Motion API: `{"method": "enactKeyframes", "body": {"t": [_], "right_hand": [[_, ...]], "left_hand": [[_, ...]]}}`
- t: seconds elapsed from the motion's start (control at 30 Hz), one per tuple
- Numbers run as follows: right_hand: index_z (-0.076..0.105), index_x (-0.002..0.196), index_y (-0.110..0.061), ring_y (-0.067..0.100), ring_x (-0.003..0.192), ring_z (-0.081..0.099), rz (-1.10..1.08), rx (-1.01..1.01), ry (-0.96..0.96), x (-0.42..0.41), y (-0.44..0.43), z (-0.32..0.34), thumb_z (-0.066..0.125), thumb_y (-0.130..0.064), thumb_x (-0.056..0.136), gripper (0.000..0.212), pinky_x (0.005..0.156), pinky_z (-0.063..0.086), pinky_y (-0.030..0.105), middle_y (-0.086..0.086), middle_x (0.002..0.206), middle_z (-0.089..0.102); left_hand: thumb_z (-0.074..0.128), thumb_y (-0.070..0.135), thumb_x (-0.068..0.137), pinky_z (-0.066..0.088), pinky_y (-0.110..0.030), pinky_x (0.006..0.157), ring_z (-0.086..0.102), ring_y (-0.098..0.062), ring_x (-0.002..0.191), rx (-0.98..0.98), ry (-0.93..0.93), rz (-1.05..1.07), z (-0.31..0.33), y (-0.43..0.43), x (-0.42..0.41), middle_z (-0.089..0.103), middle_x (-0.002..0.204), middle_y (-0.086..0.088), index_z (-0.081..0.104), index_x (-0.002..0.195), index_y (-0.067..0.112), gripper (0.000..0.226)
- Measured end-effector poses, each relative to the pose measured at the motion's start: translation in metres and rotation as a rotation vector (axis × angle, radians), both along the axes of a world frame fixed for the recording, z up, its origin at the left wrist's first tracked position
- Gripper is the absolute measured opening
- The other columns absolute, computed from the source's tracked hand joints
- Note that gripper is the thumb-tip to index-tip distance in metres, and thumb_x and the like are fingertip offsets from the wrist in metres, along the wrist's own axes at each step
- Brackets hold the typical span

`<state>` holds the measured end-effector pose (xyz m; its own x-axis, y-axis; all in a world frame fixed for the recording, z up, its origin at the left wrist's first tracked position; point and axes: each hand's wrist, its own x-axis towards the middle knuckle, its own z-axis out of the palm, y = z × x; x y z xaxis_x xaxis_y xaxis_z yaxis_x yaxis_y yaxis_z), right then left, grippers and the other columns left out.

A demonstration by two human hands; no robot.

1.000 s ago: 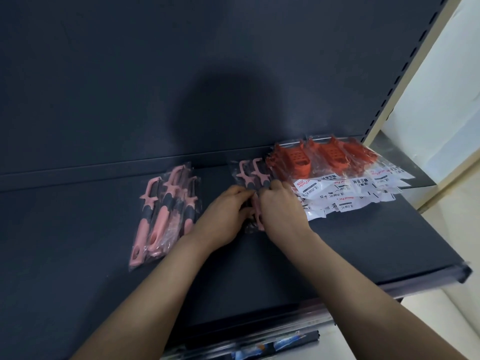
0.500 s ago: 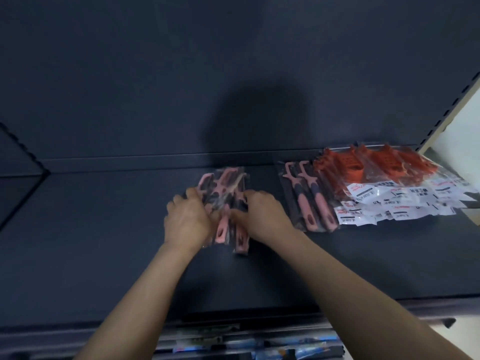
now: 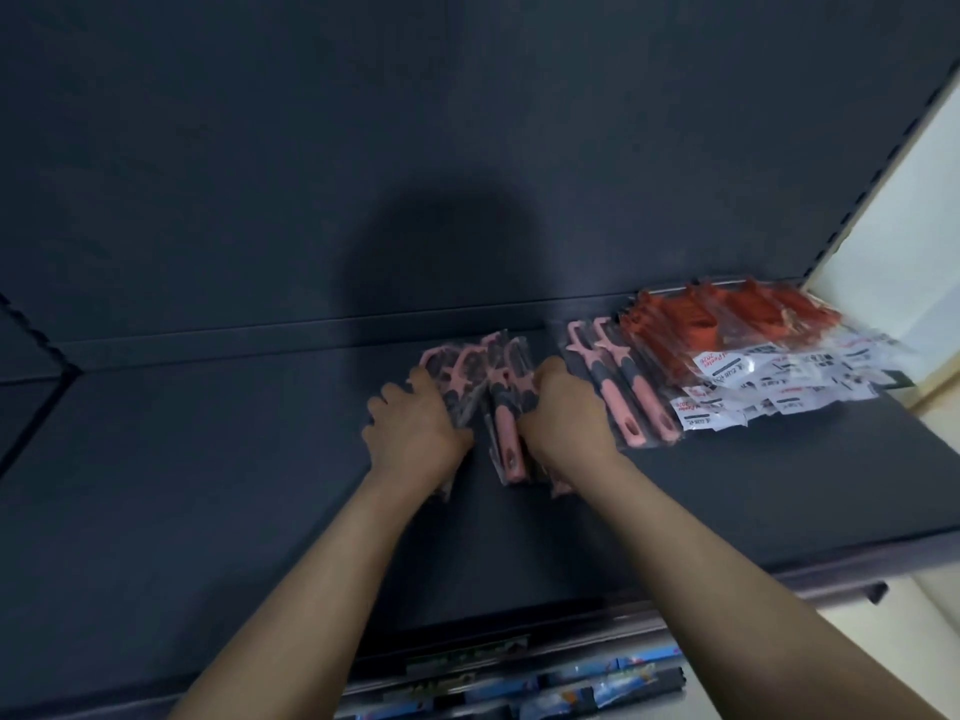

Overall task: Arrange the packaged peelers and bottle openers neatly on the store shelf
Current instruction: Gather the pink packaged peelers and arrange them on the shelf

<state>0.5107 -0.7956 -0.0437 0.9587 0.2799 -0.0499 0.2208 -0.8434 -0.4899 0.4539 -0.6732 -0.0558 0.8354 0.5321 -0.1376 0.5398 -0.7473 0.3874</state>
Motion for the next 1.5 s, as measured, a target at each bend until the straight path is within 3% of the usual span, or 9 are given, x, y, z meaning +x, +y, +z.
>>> {"method": "enactKeyframes", "body": {"t": [0.1, 0.2, 0.4, 0.7, 0.83, 0.97, 1.2, 1.33, 1.5], "right_hand": [[0.047, 0.113, -0.005, 0.036, 0.104, 0.058, -0.010, 0.045, 0.040, 0.004, -0.006, 0.003, 0.056, -0.011, 0.086, 0.029, 0.074, 0.043, 0.031, 0.021, 0.110, 0.062], [0.050, 0.111, -0.008, 0.034, 0.102, 0.060, -0.005, 0.070, 0.084, 0.004, -0.005, -0.002, 0.059, -0.010, 0.083, 0.029, 0.078, 0.046, 0.031, 0.018, 0.107, 0.063], [0.050, 0.117, -0.015, 0.033, 0.099, 0.061, 0.019, 0.128, 0.097, 0.006, -0.004, -0.007, 0.062, -0.010, 0.082, 0.038, 0.083, 0.051, 0.036, 0.015, 0.108, 0.064], [0.053, 0.114, -0.008, 0.035, 0.105, 0.057, 0.041, -0.133, 0.011, 0.008, -0.005, -0.004, 0.055, -0.008, 0.087, 0.027, 0.077, 0.047, 0.034, 0.017, 0.115, 0.058], [0.051, 0.114, -0.004, 0.035, 0.107, 0.056, 0.011, -0.178, -0.076, 0.015, -0.009, 0.005, 0.056, -0.009, 0.085, 0.029, 0.077, 0.045, 0.032, 0.020, 0.116, 0.058], [0.054, 0.116, -0.003, 0.036, 0.109, 0.055, -0.007, -0.207, -0.100, 0.028, -0.015, 0.011, 0.055, -0.008, 0.086, 0.030, 0.081, 0.046, 0.033, 0.021, 0.116, 0.059], [0.058, 0.118, -0.001, 0.030, 0.112, 0.053, 0.061, -0.314, -0.157, 0.043, -0.018, 0.002, 0.048, -0.007, 0.094, 0.027, 0.085, 0.046, 0.032, 0.018, 0.120, 0.056], [0.059, 0.117, -0.002, 0.031, 0.112, 0.051, 0.090, -0.340, -0.206, 0.045, -0.020, -0.001, 0.046, -0.008, 0.095, 0.026, 0.088, 0.043, 0.032, 0.019, 0.120, 0.056], [0.060, 0.115, -0.004, 0.029, 0.109, 0.053, 0.149, -0.333, -0.209, 0.049, -0.027, -0.001, 0.050, -0.019, 0.095, 0.026, 0.090, 0.040, 0.032, 0.016, 0.117, 0.058]], "left_hand": [[0.062, 0.033, 0.082, 0.038, -0.048, 0.093, 0.035, -0.037, 0.118, -0.028, -0.042, 0.003, -0.003, 0.000, 0.003, 0.036, 0.130, -0.019, 0.021, 0.139, 0.011, 0.074], [0.055, 0.044, 0.088, 0.036, -0.050, 0.093, 0.034, -0.037, 0.118, -0.022, -0.123, 0.018, -0.004, -0.005, 0.005, 0.032, 0.132, -0.017, 0.019, 0.142, 0.015, 0.071], [0.049, 0.055, 0.086, 0.027, -0.047, 0.100, 0.020, -0.029, 0.127, 0.052, -0.085, -0.248, -0.006, -0.012, 0.012, 0.020, 0.143, -0.003, 0.039, 0.132, 0.039, 0.049], [0.045, 0.048, 0.090, 0.031, -0.047, 0.095, 0.023, -0.031, 0.124, 0.152, -0.042, -0.113, -0.007, -0.009, 0.007, 0.029, 0.137, -0.009, 0.052, 0.123, 0.023, 0.041], [0.047, 0.042, 0.092, 0.027, -0.042, 0.097, 0.027, -0.030, 0.119, 0.322, -0.174, -0.154, -0.004, -0.017, 0.004, 0.035, 0.130, -0.008, 0.060, 0.114, 0.016, 0.036], [0.048, 0.028, 0.092, 0.030, -0.036, 0.092, 0.038, -0.028, 0.114, 0.451, -0.140, -0.280, -0.003, -0.028, 0.007, 0.052, 0.121, -0.007, 0.054, 0.119, 0.013, 0.032], [0.048, 0.014, 0.092, 0.036, -0.031, 0.084, 0.051, -0.026, 0.100, 0.360, -0.087, -0.322, 0.001, -0.035, 0.010, 0.053, 0.114, -0.010, 0.060, 0.102, 0.008, 0.016], [0.048, 0.014, 0.094, 0.029, -0.024, 0.071, 0.053, -0.026, 0.099, 0.252, -0.114, -0.311, 0.004, -0.041, 0.012, 0.049, 0.116, -0.011, 0.060, 0.101, 0.006, 0.017], [0.056, 0.025, 0.090, 0.040, -0.031, 0.078, 0.055, -0.030, 0.100, 0.193, -0.083, -0.196, 0.004, -0.042, 0.018, 0.054, 0.114, -0.015, 0.054, 0.112, 0.007, 0.028]]}}
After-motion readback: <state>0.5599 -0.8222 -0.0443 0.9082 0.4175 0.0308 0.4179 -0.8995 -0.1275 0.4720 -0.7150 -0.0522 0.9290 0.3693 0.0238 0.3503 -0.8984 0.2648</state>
